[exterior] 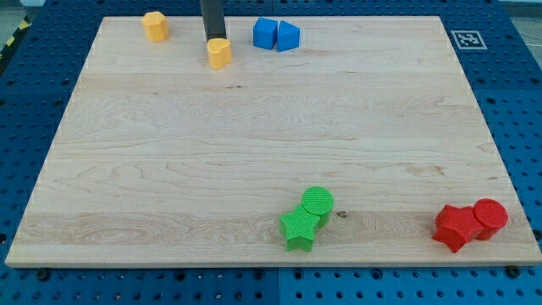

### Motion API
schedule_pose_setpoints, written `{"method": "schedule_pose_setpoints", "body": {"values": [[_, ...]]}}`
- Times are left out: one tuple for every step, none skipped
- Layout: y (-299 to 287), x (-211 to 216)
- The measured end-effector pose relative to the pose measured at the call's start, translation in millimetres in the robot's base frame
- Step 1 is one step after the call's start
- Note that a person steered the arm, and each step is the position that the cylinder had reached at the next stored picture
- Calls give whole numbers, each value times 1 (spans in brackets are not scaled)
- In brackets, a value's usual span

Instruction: Move the yellow heart into the blue triangle

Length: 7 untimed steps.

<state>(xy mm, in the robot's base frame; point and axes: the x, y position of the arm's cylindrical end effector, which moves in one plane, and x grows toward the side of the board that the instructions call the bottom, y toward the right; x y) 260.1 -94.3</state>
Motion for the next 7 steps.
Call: {"method": "schedule_pose_setpoints", "body": {"values": [[-44,16],[-48,38],[-48,51],[-28,51],[-26,51],[-26,49],[-26,32]]}}
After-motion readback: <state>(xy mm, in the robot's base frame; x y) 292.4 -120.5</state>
